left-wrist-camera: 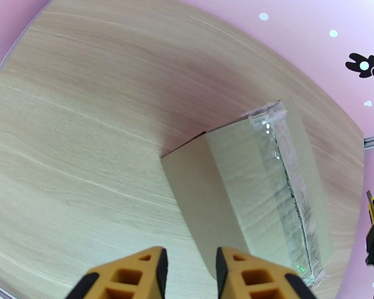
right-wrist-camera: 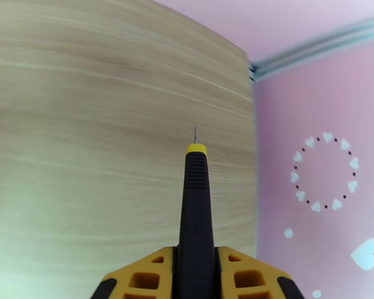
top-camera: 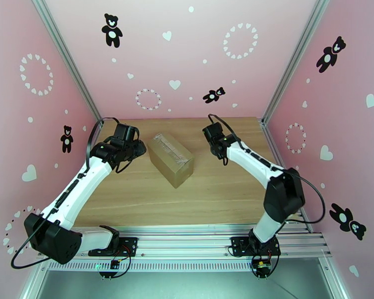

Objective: Unpack the express box

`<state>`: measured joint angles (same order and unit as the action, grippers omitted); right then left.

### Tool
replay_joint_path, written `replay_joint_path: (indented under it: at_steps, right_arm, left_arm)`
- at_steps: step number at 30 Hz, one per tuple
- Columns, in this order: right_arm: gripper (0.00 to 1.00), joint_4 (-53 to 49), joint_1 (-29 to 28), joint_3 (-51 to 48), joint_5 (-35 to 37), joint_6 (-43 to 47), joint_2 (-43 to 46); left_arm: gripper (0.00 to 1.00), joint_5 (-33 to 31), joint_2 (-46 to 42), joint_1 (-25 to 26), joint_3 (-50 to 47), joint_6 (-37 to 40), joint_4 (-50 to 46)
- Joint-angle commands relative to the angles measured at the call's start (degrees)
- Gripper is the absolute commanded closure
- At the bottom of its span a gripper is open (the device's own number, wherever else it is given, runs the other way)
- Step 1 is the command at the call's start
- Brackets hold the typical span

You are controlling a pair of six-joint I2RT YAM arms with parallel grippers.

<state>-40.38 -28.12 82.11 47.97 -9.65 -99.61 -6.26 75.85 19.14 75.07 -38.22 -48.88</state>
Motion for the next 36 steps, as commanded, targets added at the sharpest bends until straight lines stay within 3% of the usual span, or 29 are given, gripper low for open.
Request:
replay_joint_path:
  at_steps: [1,10,30,36]
  right_arm:
    - [1.00,-0.15,1.03,3.17,6.91,-1.25,-3.94]
    - [1.00,-3.62,5.33,6.73,8.32,-6.49,-13.28]
    - [0.99,-5.52,5.48,11.52,4.00,-10.95,-24.41]
    - [0.94,-5.93,5.41,13.43,2.53,-10.82,-25.98]
  left_arm:
    - [0.65,1.50,-0.41,-0.51,-0.39,0.42,-0.98]
    - [0.65,0.94,-0.07,-0.68,1.41,1.21,-2.49]
    - [0.64,1.02,-0.31,-1.13,0.26,1.17,-2.53]
    - [0.64,1.90,0.70,-1.21,-0.05,0.86,-1.63]
